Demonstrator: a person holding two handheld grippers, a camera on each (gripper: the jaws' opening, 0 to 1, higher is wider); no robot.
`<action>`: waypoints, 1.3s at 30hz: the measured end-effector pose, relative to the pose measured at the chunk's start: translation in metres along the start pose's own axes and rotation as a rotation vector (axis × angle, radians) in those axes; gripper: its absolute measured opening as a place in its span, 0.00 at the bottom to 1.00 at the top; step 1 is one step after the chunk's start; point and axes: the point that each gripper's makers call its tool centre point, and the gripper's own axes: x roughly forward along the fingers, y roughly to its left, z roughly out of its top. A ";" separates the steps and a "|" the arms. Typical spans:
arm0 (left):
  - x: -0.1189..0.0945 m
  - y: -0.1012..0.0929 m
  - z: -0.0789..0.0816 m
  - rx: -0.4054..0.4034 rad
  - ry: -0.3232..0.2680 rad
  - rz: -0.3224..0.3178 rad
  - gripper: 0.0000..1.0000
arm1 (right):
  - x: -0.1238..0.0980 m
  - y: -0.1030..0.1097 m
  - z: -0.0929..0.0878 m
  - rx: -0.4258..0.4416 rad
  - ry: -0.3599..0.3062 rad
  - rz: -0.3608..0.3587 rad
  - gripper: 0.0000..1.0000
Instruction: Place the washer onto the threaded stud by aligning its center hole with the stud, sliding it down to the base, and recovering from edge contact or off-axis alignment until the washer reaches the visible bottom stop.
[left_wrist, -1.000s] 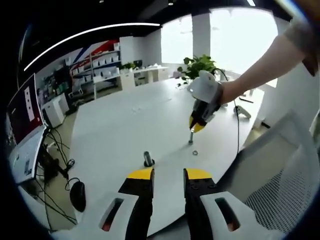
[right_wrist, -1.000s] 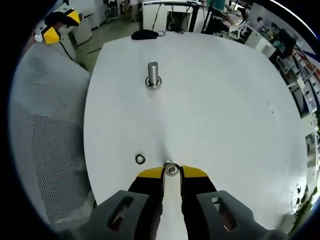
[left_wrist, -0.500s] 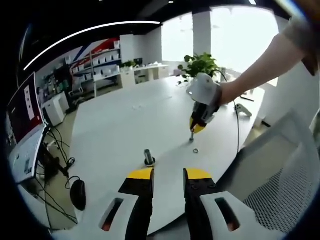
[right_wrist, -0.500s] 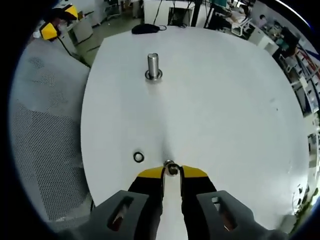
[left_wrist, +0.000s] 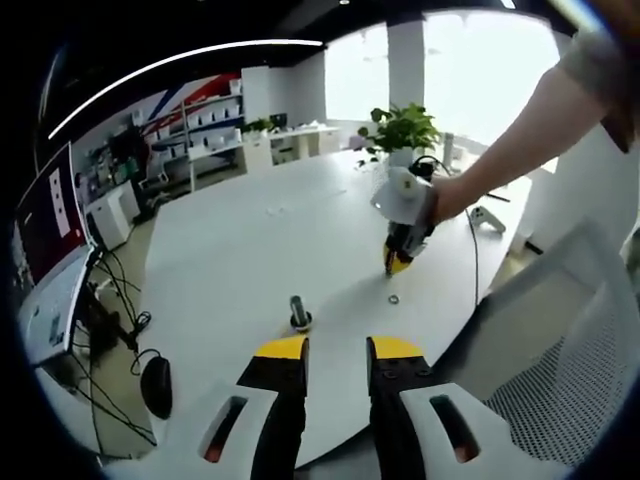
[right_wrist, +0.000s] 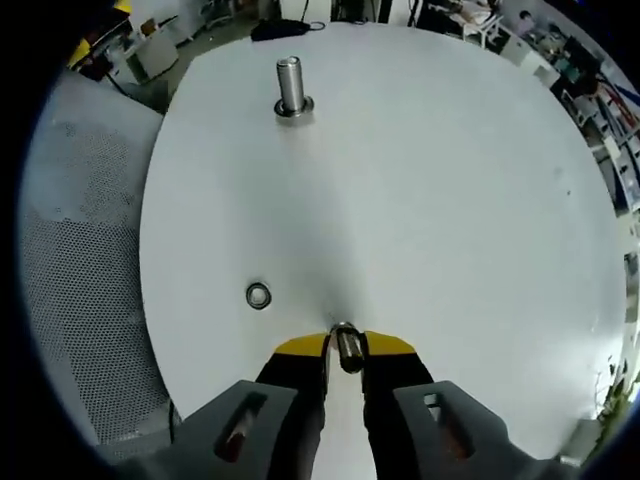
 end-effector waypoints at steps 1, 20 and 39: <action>0.000 0.000 0.000 0.000 0.001 -0.001 0.21 | 0.000 0.000 0.002 0.010 -0.013 0.001 0.14; -0.001 -0.001 0.004 -0.036 -0.027 -0.022 0.22 | -0.012 -0.005 -0.003 0.093 -0.067 -0.017 0.23; -0.002 -0.006 0.007 -0.020 -0.036 -0.024 0.22 | -0.027 0.021 -0.035 0.221 -0.124 -0.043 0.24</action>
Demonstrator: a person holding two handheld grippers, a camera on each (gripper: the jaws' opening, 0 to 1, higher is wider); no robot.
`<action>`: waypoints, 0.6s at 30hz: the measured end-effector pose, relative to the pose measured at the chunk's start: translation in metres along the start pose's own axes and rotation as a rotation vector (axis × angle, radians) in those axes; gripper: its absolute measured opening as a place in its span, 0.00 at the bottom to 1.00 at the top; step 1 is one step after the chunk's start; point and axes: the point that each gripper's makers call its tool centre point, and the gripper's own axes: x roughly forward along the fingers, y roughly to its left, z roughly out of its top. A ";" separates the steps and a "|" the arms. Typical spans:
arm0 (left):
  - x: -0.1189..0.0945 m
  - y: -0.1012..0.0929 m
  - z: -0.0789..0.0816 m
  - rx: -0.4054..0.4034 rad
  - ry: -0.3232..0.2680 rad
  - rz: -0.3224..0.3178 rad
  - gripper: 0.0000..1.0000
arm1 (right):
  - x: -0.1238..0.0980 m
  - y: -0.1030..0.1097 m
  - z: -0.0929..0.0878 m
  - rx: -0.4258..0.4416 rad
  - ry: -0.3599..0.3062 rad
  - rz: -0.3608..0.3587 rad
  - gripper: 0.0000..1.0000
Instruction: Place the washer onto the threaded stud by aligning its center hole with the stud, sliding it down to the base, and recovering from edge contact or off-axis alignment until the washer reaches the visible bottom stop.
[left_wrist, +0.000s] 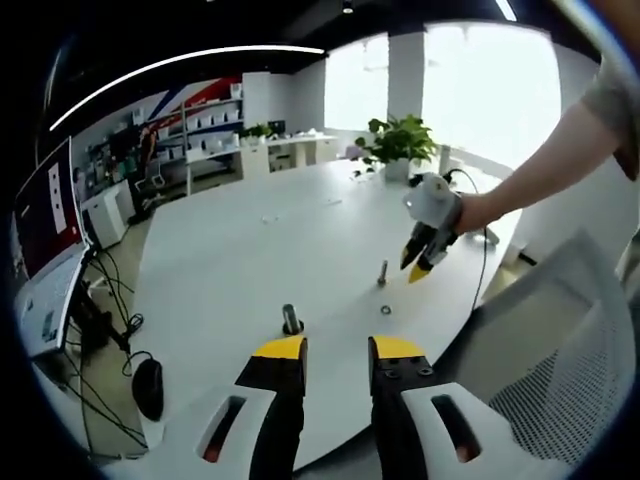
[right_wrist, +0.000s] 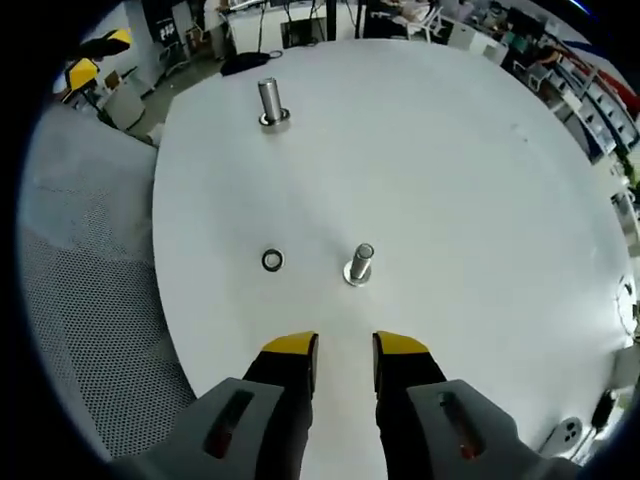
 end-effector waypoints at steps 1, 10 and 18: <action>0.000 0.000 0.000 0.005 0.000 0.004 0.22 | 0.000 0.004 0.000 0.003 -0.003 0.000 0.24; -0.001 -0.001 0.002 0.011 -0.012 0.002 0.22 | 0.001 0.028 0.008 -0.013 -0.017 0.033 0.25; -0.001 -0.001 0.000 0.008 -0.004 0.001 0.22 | 0.001 0.035 0.018 -0.031 -0.035 0.045 0.25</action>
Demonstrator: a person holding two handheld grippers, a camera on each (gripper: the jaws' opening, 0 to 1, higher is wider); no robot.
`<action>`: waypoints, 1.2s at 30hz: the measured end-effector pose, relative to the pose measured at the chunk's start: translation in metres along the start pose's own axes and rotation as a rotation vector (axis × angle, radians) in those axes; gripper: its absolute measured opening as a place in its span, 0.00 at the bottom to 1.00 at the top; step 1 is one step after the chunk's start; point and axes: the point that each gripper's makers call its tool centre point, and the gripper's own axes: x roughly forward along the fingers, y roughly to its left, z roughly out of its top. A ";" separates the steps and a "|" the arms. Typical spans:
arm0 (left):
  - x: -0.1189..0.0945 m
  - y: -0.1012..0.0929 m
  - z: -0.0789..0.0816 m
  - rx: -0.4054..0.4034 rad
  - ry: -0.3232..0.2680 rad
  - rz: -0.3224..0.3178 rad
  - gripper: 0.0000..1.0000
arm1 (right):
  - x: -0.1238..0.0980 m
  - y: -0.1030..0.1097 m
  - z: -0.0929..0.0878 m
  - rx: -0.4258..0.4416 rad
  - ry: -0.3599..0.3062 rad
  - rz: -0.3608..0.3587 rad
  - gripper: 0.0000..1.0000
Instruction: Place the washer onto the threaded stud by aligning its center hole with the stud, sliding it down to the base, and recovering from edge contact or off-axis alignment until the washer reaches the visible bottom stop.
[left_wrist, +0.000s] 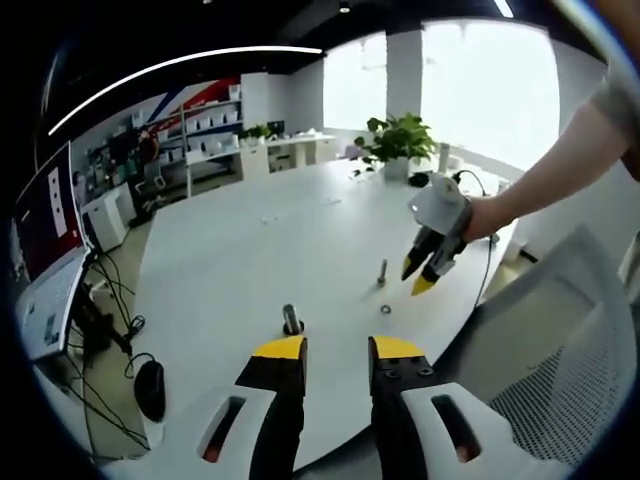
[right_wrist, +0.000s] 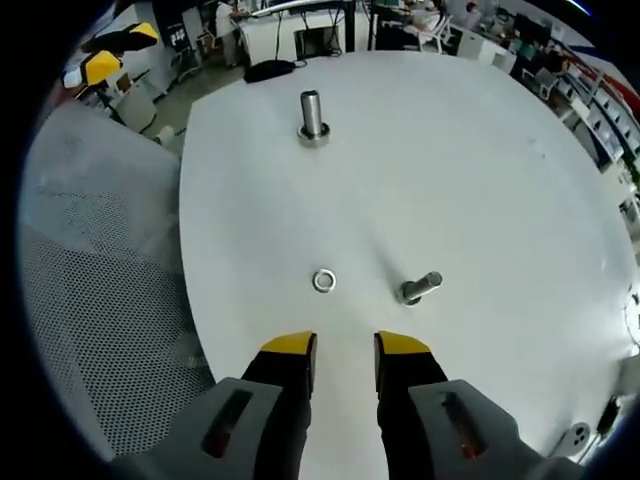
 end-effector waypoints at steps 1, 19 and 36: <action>0.000 0.000 0.000 -0.002 0.000 -0.003 0.22 | 0.001 0.001 0.001 0.000 0.001 0.001 0.25; 0.001 0.001 0.001 -0.014 -0.008 -0.006 0.25 | 0.007 0.011 0.010 -0.058 -0.003 0.035 0.27; 0.001 0.000 0.007 -0.023 -0.038 -0.014 0.36 | 0.036 0.018 0.020 -0.128 0.043 0.072 0.26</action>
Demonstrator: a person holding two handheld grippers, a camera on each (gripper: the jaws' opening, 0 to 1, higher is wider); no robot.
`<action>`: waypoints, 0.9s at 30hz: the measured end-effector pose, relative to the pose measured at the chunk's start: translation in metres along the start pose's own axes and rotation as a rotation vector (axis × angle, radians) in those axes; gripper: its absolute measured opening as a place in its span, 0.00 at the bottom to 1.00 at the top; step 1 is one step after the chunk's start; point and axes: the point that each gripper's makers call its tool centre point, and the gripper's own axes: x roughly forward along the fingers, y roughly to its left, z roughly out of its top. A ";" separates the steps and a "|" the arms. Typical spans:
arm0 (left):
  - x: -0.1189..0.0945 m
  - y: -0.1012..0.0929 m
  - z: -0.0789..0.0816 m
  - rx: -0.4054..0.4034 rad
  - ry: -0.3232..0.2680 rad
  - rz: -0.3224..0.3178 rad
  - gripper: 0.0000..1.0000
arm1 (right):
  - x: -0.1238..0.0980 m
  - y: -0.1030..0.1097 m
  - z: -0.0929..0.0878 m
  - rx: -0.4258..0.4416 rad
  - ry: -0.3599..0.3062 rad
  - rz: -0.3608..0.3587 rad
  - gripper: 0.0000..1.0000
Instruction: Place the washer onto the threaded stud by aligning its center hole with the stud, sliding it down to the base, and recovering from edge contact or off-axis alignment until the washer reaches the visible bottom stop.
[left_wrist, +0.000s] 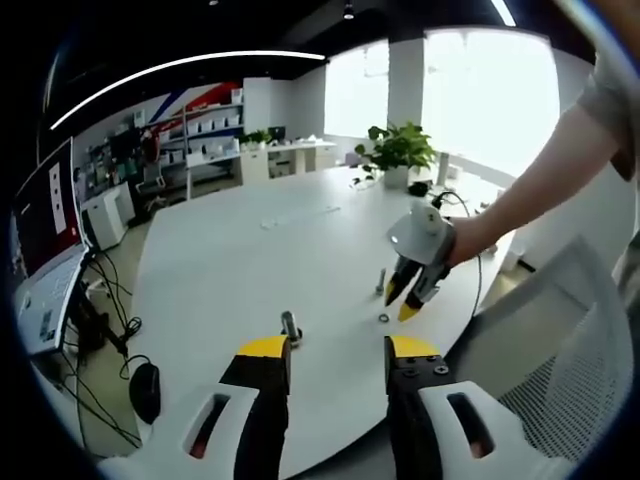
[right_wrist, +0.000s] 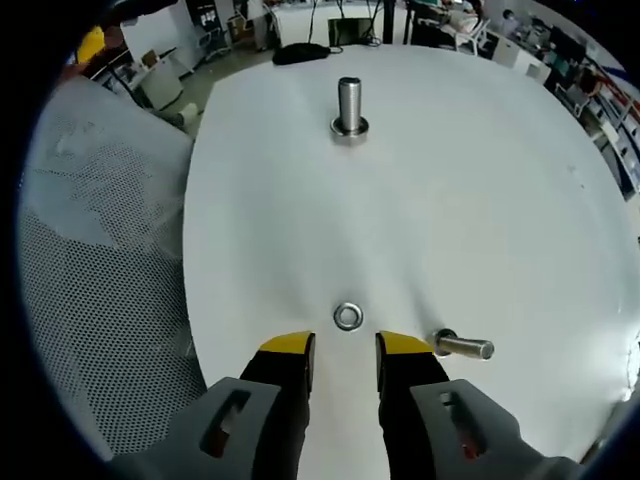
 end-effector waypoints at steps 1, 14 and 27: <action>0.000 0.000 0.000 -0.004 0.000 -0.004 0.37 | 0.001 0.000 0.000 -0.001 0.001 -0.001 0.26; -0.001 0.003 0.004 0.007 -0.013 0.016 0.40 | 0.007 0.000 0.003 -0.124 0.027 0.004 0.21; -0.001 0.003 0.010 -0.020 -0.053 0.008 0.48 | 0.008 -0.001 0.005 -0.161 0.038 0.015 0.16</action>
